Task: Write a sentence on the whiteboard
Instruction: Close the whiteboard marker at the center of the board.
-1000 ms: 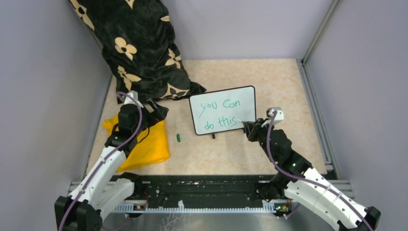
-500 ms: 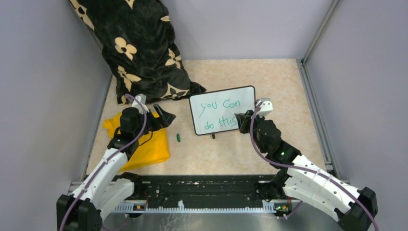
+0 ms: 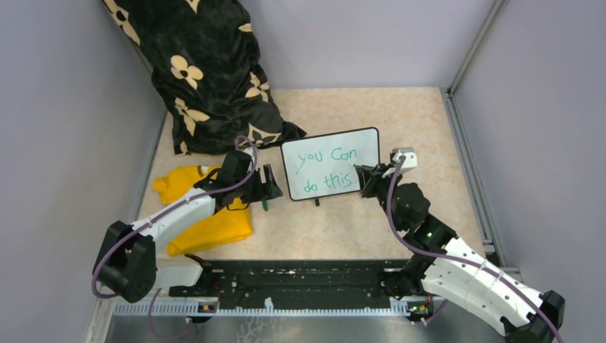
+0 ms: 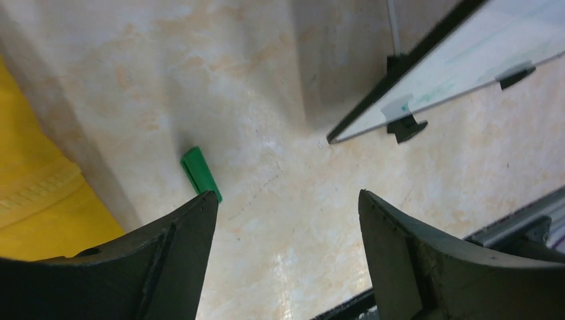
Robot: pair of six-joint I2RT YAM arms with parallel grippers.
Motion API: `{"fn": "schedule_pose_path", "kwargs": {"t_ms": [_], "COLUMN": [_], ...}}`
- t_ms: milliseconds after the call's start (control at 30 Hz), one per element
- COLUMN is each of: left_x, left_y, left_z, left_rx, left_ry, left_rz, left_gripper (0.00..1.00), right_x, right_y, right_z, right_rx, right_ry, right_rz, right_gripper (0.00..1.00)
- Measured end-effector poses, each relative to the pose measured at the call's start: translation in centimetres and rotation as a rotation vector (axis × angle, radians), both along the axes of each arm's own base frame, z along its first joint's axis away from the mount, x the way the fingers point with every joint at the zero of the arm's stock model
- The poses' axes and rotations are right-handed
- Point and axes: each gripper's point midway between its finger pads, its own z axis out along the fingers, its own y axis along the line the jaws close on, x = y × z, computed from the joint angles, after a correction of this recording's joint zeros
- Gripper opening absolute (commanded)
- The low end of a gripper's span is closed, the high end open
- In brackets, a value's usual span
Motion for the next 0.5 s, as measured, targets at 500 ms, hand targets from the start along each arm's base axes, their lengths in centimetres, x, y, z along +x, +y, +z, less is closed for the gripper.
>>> {"fn": "schedule_pose_path", "kwargs": {"t_ms": [500], "left_x": [1.3], "left_y": [3.0], "left_z": [-3.3], "left_rx": [0.288], "left_ry": [0.165], "left_rz": [0.122], "left_gripper": [0.62], "right_x": [-0.1], "right_y": [-0.2], "right_z": [-0.5], "right_rx": [-0.015], "right_ry": [0.015], "right_rz": [-0.001], "right_gripper": [0.00]}}
